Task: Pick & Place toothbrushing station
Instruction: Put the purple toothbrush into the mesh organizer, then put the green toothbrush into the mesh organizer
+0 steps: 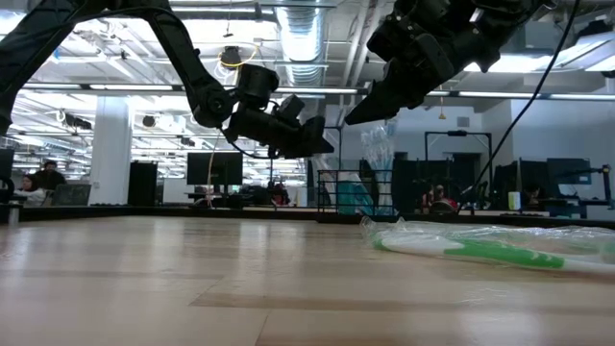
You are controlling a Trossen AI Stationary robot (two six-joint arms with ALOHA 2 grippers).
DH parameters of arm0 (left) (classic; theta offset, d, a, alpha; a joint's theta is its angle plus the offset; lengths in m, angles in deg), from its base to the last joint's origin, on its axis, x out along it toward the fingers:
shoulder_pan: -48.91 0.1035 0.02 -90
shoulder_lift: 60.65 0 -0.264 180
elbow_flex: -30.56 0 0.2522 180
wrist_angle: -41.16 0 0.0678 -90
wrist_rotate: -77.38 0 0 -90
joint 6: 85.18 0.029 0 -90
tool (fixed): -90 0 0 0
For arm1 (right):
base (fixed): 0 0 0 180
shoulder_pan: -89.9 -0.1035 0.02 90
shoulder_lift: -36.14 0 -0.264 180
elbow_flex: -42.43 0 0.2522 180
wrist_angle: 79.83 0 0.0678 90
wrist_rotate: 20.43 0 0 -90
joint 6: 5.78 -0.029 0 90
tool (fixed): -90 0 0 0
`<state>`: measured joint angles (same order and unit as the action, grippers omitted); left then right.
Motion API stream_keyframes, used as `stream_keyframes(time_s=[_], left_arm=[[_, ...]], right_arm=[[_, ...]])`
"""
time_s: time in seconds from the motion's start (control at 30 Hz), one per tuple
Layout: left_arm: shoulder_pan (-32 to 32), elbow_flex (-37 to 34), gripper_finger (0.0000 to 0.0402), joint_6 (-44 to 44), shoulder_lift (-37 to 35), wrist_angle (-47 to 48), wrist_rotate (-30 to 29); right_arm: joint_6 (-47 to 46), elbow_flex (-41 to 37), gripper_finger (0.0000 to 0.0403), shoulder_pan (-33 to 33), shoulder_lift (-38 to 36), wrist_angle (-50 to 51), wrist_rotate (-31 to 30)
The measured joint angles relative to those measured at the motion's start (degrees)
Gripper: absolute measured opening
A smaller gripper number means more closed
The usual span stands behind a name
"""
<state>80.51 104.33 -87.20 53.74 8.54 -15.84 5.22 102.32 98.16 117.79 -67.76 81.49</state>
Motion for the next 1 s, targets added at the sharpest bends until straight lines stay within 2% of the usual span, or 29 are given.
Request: stream_keyframes(time_s=[0.23, 0.53, 1.0], left_arm=[[0.0, 0.0, 0.0224, 0.0, 0.0, 0.1, 0.0], [0.0, 0.1, 0.0213, 2.0, -1.2, 0.9, -0.3], [0.3, 0.0, 0.0198, 2.2, -11.1, 10.9, -0.3]], right_arm=[[-0.1, 0.0, 0.0170, 0.0, 0.0, 0.0, 0.0], [-0.1, 0.0, 0.0170, 0.0, 0.0, 0.1, 0.0], [-0.1, 0.0, 0.0170, 0.0, 0.0, 0.5, 0.0]])
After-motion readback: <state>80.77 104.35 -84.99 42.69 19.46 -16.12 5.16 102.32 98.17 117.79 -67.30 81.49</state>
